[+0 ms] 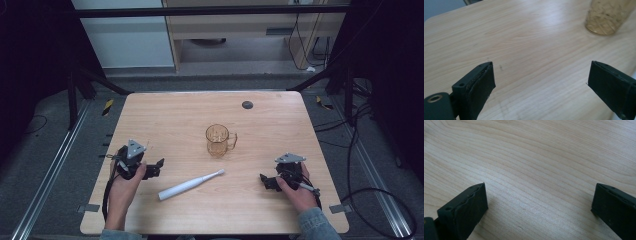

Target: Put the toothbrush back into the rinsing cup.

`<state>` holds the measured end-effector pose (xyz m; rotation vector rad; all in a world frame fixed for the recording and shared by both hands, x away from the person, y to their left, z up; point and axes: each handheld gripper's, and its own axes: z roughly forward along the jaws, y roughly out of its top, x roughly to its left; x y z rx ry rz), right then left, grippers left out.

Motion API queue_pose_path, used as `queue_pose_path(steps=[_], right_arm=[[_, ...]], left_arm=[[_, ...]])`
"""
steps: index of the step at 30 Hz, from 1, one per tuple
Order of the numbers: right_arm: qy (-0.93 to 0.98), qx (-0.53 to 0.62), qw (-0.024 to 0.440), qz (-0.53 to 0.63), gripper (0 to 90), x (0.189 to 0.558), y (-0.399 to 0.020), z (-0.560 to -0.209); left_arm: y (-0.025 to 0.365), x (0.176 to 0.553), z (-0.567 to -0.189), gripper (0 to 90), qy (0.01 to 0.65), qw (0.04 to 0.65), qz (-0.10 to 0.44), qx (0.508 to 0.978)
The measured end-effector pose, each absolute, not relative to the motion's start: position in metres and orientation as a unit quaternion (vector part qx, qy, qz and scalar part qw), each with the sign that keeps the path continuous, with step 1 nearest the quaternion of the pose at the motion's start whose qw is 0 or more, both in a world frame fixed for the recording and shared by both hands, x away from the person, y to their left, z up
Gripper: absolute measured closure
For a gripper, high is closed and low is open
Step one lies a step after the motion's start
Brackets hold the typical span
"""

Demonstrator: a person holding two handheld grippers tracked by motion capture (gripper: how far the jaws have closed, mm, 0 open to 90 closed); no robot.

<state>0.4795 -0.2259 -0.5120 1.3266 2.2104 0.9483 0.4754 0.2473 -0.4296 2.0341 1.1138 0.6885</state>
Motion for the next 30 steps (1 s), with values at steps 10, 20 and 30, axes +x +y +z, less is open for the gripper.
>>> queue_pose_path(steps=[10,20,30], right_arm=[[0.789,0.474,0.196,0.339,0.3,0.48,-0.226,-0.512],[0.792,0.467,0.204,0.337,0.4,0.48,-0.227,-0.513],[0.792,0.467,0.204,0.337,0.3,0.48,-0.227,-0.513]], left_arm=[[0.208,0.466,-0.424,7.2,0.366,0.263,0.227,0.863],[0.164,0.46,-0.443,5.9,0.329,0.226,0.23,0.887],[0.143,0.454,-0.439,5.9,0.3,0.219,0.219,0.902]])
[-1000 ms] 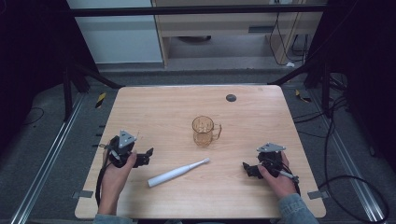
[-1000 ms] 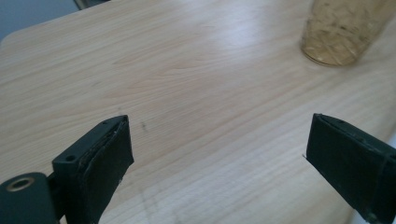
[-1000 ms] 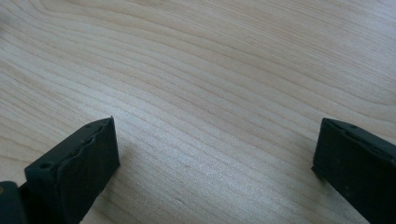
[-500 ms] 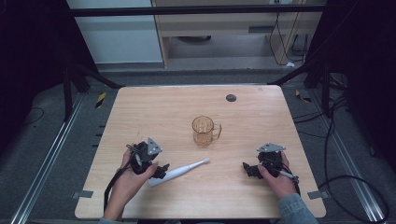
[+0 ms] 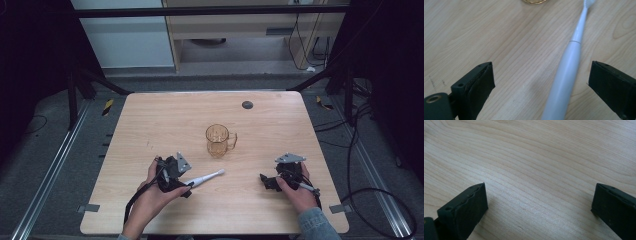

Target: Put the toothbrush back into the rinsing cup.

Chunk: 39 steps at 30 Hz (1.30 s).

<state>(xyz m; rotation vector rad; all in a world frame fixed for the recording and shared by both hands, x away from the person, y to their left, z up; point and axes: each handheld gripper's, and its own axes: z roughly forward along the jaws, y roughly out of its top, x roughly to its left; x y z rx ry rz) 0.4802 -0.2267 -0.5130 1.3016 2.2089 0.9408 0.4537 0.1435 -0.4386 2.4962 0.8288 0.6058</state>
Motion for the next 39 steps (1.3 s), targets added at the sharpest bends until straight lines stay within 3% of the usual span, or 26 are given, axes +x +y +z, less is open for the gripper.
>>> queue_pose_path(steps=[4,15,23,39], right_arm=[[0.792,0.467,0.204,0.337,0.3,0.48,-0.227,-0.513],[0.792,0.467,0.204,0.337,0.3,0.48,-0.227,-0.513],[0.792,0.466,0.204,0.337,0.4,0.48,-0.227,-0.513],[0.792,0.467,0.204,0.337,0.4,0.48,-0.227,-0.513]], left_arm=[[0.129,0.454,-0.437,6.4,0.268,0.186,0.211,0.922],[0.112,0.467,-0.447,27.9,0.235,0.135,0.172,0.947],[0.101,0.473,-0.451,38.4,0.215,0.12,0.15,0.958],[0.095,0.477,-0.457,47.8,0.209,0.088,0.136,0.965]])
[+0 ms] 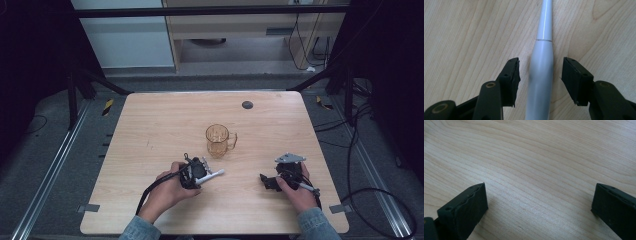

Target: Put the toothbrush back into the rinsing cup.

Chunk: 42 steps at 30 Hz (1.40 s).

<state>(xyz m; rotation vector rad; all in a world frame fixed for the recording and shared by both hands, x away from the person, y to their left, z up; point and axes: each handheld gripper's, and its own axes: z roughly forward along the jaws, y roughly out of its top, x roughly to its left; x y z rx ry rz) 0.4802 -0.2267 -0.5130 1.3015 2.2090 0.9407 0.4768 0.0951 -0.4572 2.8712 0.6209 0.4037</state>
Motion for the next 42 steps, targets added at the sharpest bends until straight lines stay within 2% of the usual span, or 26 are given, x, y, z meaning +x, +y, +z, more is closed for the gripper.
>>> queue_pose_path(steps=[32,42], right_arm=[[0.792,0.467,0.204,0.337,0.3,0.4802,-0.2267,-0.513],[0.792,0.467,0.204,0.337,0.4,0.4802,-0.2267,-0.513]], left_arm=[[0.0945,0.4817,-0.4614,54.6,0.212,0.081,0.122,0.966],[0.0972,0.4833,-0.4628,60.6,0.211,0.077,0.114,0.968]])
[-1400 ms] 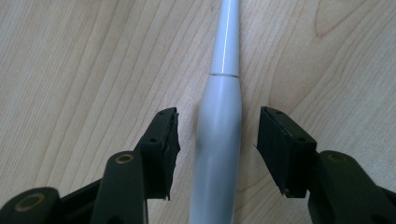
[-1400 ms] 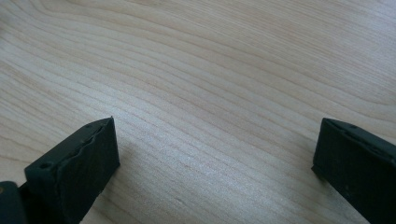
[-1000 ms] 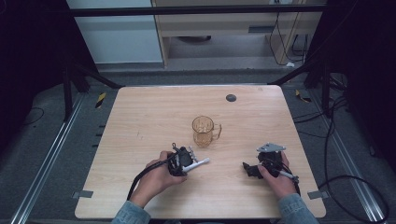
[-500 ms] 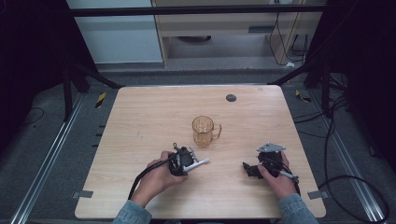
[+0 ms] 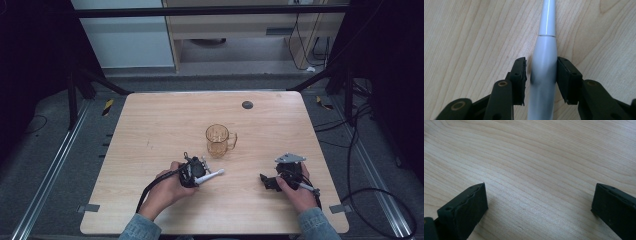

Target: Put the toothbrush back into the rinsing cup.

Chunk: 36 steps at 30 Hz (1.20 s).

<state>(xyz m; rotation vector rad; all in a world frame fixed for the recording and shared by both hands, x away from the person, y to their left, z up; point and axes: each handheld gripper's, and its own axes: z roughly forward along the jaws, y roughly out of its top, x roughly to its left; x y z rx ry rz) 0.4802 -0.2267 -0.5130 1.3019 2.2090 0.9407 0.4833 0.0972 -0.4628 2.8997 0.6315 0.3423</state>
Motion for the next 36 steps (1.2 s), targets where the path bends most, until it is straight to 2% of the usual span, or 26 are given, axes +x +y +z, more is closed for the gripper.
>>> queue_pose_path(steps=[17,36], right_arm=[[0.792,0.467,0.204,0.337,0.3,0.48,-0.227,-0.513],[0.792,0.467,0.204,0.337,0.3,0.48,-0.227,-0.513]], left_arm=[[0.104,0.487,-0.462,66.4,0.222,0.091,0.086,0.967],[0.14,0.495,-0.423,66.7,0.283,0.175,0.138,0.933]])
